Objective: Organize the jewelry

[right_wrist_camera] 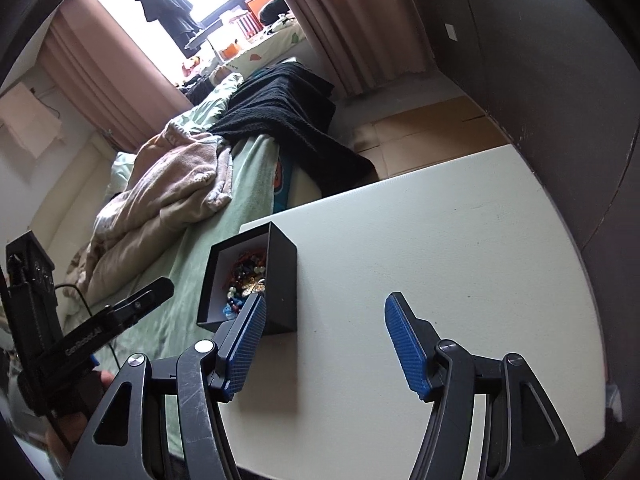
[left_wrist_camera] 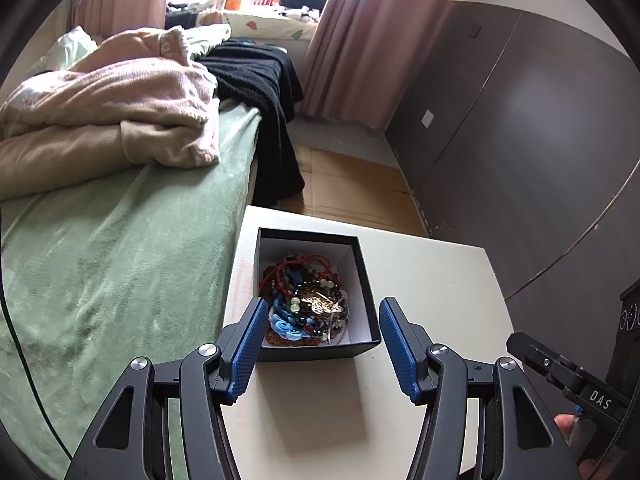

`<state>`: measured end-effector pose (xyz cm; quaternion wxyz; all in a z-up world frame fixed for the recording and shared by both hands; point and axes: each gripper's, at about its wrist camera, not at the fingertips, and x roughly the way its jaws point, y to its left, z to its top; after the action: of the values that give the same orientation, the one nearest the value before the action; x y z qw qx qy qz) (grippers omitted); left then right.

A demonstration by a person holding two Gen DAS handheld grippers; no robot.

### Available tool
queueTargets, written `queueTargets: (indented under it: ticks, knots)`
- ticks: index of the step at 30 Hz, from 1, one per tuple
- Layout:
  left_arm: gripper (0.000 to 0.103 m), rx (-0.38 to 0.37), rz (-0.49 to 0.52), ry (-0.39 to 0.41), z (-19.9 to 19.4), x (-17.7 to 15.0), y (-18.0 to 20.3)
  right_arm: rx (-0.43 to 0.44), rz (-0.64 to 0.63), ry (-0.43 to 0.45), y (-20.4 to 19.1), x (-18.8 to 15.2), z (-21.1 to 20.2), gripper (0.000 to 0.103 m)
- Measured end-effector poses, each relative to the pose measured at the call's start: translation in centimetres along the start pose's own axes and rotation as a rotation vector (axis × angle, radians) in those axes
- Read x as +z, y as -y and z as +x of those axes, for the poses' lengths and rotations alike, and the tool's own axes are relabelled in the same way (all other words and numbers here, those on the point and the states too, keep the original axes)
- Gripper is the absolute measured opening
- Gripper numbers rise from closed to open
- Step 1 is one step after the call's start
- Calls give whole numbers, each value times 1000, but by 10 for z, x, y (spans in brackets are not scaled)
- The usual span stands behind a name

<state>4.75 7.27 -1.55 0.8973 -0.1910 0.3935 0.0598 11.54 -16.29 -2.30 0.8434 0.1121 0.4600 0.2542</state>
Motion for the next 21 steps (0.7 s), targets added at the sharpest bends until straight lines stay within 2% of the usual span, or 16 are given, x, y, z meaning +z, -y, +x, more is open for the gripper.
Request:
queueTargets:
  ticks: [3, 5, 8, 9, 10, 12, 16, 21]
  knots:
    - [63, 6, 9, 33, -7, -5, 7, -5, -9, -2, 4, -3, -8, 63]
    - [74, 6, 17, 60, -11, -8, 14, -18, -16, -7, 5, -4, -11, 63]
    - [86, 15, 23, 90, -15, -14, 24, -44, -27, 3, 8, -4, -22, 63]
    - [88, 12, 31, 94, -16, -16, 28, -47, -26, 11, 10, -4, -26, 68]
    - [91, 5, 51, 92, -16, -19, 34, -49, -23, 20, 12, -4, -30, 83]
    - [97, 6, 84, 91, -16, -23, 44, -52, -11, 41, 18, -4, -39, 100]
    - [101, 19, 148, 115, -18, -32, 64, -29, 18, 56, 29, -4, -50, 103]
    - [102, 12, 121, 139, -24, -35, 68, -58, -16, 70, 33, -8, -60, 103]
